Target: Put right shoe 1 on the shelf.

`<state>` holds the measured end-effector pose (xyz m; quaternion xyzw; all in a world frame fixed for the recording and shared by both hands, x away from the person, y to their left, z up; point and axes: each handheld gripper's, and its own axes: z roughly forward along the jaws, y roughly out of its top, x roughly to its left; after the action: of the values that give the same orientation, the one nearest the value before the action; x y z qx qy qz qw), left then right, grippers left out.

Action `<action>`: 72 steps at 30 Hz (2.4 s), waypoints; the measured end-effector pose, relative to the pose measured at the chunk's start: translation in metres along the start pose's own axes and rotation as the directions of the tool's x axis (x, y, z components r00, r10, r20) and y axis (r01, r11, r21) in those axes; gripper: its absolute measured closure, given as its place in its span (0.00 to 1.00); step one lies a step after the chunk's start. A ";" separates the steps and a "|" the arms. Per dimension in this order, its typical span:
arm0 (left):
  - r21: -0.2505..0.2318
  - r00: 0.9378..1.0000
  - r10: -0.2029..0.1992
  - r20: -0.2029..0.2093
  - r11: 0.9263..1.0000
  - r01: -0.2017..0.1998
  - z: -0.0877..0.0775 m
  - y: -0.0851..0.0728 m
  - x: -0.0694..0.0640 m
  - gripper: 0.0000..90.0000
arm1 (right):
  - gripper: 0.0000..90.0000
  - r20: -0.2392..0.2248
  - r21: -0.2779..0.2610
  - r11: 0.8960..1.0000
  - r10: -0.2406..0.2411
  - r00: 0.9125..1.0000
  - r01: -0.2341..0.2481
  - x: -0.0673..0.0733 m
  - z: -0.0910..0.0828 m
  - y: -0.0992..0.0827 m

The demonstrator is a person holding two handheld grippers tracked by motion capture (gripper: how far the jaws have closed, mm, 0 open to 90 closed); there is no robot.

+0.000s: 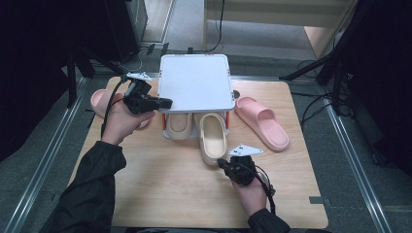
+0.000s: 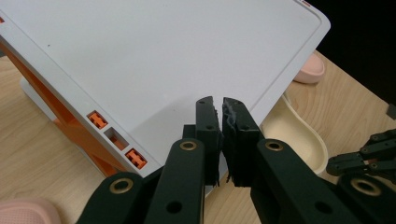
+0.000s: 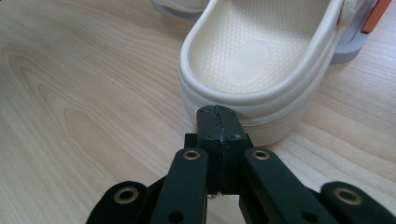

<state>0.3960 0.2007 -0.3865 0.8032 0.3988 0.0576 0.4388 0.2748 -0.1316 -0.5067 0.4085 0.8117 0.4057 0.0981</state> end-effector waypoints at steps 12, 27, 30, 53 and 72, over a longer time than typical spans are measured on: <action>-0.003 1.000 -0.001 0.004 1.000 0.001 0.000 0.000 0.001 0.94 | 1.00 0.003 0.005 1.000 -0.012 1.000 0.012 -0.005 0.022 0.024; -0.005 1.000 0.002 0.004 1.000 -0.002 0.000 -0.001 0.000 0.94 | 1.00 0.010 0.023 0.999 -0.037 0.999 0.036 -0.018 0.047 0.055; -0.006 1.000 0.007 0.003 1.000 -0.007 0.000 -0.001 -0.001 0.93 | 1.00 0.019 0.034 0.998 -0.052 0.998 0.051 -0.021 0.052 0.061; -0.021 1.000 -0.004 -0.023 1.000 0.004 -0.011 -0.001 -0.001 0.73 | 0.83 -0.065 -0.011 1.000 -0.030 0.997 0.029 -0.025 0.034 0.064; -0.024 1.000 -0.017 0.001 1.000 0.017 -0.036 -0.011 -0.008 0.48 | 0.62 -0.149 -0.059 0.996 -0.074 0.986 0.066 -0.035 -0.004 0.050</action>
<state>0.3682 0.2223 -0.3706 0.7943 0.4048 0.0582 0.4492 0.3247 -0.1430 -0.4735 0.3452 0.8194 0.4535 0.0615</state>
